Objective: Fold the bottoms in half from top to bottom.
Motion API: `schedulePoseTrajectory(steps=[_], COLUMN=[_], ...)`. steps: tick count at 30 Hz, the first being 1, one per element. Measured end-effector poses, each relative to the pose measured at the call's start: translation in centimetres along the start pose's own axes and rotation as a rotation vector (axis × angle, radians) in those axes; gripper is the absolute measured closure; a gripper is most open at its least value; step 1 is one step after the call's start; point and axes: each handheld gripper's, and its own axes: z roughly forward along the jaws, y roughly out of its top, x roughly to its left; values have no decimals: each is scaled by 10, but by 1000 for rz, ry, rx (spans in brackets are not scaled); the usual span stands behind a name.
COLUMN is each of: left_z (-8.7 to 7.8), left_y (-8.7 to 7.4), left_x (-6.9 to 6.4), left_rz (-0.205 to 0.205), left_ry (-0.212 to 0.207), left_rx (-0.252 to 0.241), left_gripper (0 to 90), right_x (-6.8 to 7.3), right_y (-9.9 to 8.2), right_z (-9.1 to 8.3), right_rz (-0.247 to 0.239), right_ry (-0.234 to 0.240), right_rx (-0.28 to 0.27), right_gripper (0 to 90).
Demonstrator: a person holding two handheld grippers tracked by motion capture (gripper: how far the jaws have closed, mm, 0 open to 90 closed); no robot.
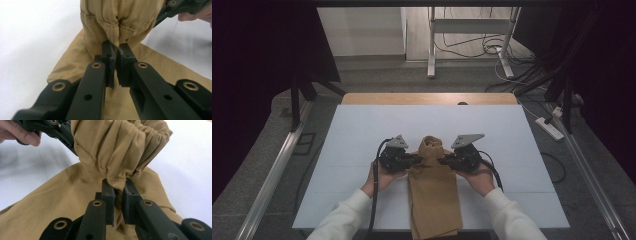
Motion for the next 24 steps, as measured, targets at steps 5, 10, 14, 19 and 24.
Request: schedulePoseTrajectory(steps=[5,10,14,19,24], left_z=[-2,-5,-4,-4,-5], left_y=[-1,-2,-5,-6,-8], left_x=[-3,-7,-11,-16,-19], left_rz=[3,8,5,18,23], left_ry=[-1,-5,-16,-21,-19], left_rx=[-3,-7,-4,-1,1], left_gripper=[844,843,843,842,841], right_x=[3,7,10,11,16], right_y=[-1,-1,-3,-8,-11], right_z=[-2,-6,-9,-12,-14], right_rz=[-2,-12,-27,-16,-22], right_ry=[3,6,2,12,18], right_rx=[-2,-6,4,5,8], right_gripper=[818,818,818,818,819])
